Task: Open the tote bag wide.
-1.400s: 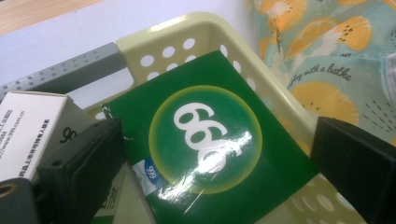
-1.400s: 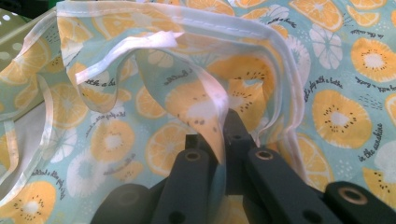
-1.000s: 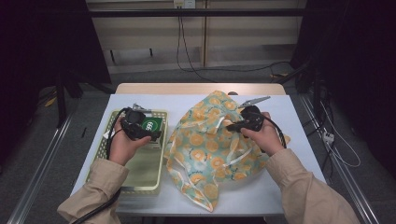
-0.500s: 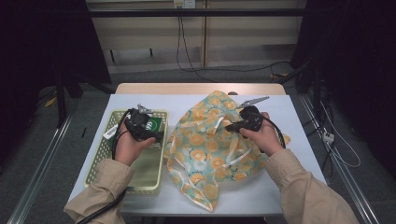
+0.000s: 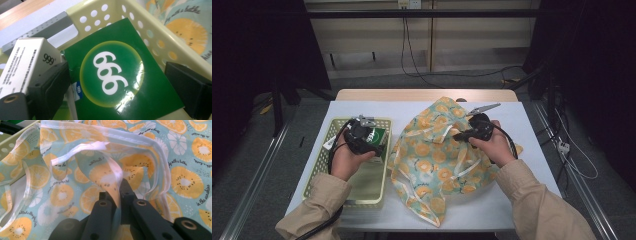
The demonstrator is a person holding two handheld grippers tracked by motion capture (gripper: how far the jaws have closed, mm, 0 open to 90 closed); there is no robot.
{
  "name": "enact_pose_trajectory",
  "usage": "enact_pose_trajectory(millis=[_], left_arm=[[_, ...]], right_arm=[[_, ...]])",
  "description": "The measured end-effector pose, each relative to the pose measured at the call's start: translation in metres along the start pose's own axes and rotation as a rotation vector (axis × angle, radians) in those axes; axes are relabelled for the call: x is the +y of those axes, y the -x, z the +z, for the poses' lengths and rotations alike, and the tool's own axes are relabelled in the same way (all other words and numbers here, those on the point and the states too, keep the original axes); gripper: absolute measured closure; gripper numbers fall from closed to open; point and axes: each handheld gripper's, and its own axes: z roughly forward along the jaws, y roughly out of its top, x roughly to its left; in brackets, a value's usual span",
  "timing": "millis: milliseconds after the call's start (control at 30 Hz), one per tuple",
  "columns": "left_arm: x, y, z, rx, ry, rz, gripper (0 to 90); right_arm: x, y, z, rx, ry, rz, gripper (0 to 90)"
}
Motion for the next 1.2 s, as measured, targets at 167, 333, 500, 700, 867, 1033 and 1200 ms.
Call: enact_pose_trajectory(millis=[167, 333, 500, 700, 867, 1033, 1200], left_arm=[[-0.003, -0.003, -0.007, -0.046, 0.045, -0.046, 10.8], [-0.005, -0.005, -0.01, -0.023, 0.033, -0.051, 7.0], [-0.008, -0.006, -0.008, -0.003, 0.012, -0.085, 5.9], [-0.012, -0.006, 0.004, -0.038, -0.011, -0.101, 7.4], [-0.01, -0.007, 0.002, -0.03, -0.026, -0.135, 14.8], [-0.01, -0.009, -0.005, -0.051, -0.041, -0.183, 17.0], [-0.006, -0.013, -0.018, -0.075, -0.024, -0.205, 17.5]], right_arm=[[0.0, -0.001, 0.002, 0.001, -0.004, -0.004, 88.8], [0.001, -0.002, 0.003, 0.004, -0.005, -0.004, 88.7], [0.001, -0.002, 0.002, 0.002, -0.006, -0.004, 88.7], [0.0, -0.002, 0.001, 0.005, -0.005, -0.006, 88.7], [0.0, -0.001, 0.001, 0.003, -0.009, -0.002, 88.7], [0.0, -0.001, 0.002, 0.008, -0.003, 0.0, 88.7], [0.0, -0.001, 0.005, 0.012, -0.007, 0.0, 88.8]])
